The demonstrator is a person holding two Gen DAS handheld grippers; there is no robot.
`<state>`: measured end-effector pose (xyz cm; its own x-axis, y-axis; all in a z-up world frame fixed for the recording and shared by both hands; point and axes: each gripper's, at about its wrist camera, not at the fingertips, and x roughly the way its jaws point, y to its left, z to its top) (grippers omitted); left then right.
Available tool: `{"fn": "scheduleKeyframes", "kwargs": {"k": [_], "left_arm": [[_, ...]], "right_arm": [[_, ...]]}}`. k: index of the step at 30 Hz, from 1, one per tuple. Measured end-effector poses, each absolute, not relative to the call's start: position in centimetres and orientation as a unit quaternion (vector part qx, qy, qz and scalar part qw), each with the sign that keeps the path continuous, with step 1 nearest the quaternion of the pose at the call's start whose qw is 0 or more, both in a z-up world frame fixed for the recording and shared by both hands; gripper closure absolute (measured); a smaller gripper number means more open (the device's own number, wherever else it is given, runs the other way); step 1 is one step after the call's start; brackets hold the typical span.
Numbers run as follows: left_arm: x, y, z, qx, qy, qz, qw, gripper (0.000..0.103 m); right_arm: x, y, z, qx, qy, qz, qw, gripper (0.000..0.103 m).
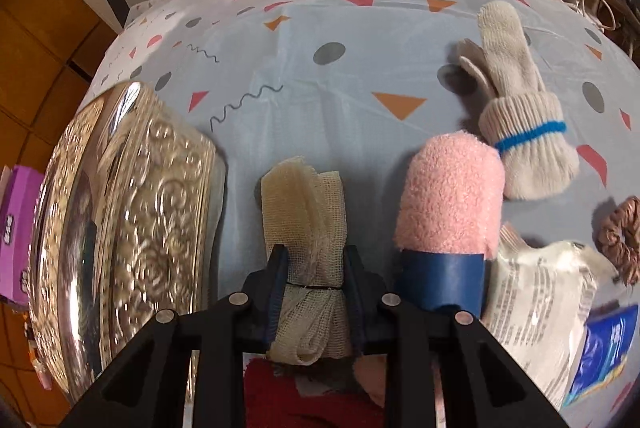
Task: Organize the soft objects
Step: 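Carry the teddy bear into the gold tray and open the left tool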
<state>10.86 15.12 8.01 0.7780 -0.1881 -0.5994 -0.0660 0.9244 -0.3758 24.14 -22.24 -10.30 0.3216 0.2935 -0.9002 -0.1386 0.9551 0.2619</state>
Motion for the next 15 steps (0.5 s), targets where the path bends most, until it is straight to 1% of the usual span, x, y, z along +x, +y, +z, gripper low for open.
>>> {"fn": "scheduleKeyframes", "kwargs": {"k": [7, 10, 13, 15], "left_arm": [[8.3, 20.8, 0.9, -0.224, 0.383, 0.049, 0.895, 0.069], [7.8, 23.3, -2.6, -0.235, 0.418, 0.087, 0.873, 0.069], [8.0, 24.1, -4.5, -0.220, 0.430, 0.110, 0.868, 0.068], [8.6, 24.2, -5.5, -0.205, 0.438, 0.122, 0.867, 0.064]], "right_arm": [[23.4, -22.0, -10.5, 0.065, 0.556, 0.132, 0.818, 0.076], [23.2, -21.8, -10.5, 0.064, 0.550, 0.127, 0.823, 0.076], [22.8, -21.7, -10.5, 0.058, 0.540, 0.127, 0.830, 0.076], [22.6, -21.7, -10.4, 0.057, 0.538, 0.123, 0.832, 0.076]]}}
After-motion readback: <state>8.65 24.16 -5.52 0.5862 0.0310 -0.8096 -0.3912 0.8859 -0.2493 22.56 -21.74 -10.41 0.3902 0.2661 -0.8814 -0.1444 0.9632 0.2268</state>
